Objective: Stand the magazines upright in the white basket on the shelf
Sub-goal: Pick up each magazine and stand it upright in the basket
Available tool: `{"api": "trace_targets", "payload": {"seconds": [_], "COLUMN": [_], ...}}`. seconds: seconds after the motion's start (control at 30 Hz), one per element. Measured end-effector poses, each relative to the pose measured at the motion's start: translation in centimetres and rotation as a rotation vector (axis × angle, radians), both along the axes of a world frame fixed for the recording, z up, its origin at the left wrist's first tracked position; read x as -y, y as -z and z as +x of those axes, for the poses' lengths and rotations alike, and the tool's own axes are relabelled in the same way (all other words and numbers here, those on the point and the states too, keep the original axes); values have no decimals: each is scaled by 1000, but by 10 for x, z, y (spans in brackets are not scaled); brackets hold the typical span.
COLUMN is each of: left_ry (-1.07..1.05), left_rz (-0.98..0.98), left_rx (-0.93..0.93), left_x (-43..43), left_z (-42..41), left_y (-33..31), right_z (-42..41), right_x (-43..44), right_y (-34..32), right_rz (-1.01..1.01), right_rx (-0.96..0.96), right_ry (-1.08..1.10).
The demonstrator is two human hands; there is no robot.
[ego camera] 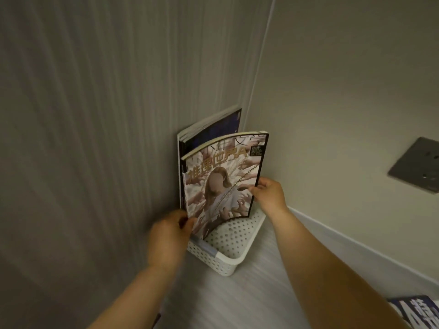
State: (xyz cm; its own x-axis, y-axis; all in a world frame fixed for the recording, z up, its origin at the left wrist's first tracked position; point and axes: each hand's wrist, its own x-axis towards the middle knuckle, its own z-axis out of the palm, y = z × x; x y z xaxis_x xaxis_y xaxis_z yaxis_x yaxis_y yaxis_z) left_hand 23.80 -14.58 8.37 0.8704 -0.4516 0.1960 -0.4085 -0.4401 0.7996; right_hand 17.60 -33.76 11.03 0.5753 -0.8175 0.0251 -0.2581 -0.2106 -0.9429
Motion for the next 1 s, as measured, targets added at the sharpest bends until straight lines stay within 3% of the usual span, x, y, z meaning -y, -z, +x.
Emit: {"api": "trace_targets", "payload": {"seconds": [0.27,0.47,0.57,0.87,1.0], "left_ry": [-70,-49,-25,-86,-142], "left_rz": [-185,-157,-121,-75,4], "left_rx": [-49,-35,21,37,10], "left_x": [4,3,4,16,22], "left_z": [-1,1,-1,-1,0], "left_y": [11,17,19,13,13], "right_z": [18,32,42,38,42], "right_x": [8,-7,-18,-41,-31], "right_y": [21,28,33,36,29], "right_rz": [83,113,8,222,148], "right_rx": [11,-81,-183,-33,39], "right_ry": [1,-164,-246,-405,-257]}}
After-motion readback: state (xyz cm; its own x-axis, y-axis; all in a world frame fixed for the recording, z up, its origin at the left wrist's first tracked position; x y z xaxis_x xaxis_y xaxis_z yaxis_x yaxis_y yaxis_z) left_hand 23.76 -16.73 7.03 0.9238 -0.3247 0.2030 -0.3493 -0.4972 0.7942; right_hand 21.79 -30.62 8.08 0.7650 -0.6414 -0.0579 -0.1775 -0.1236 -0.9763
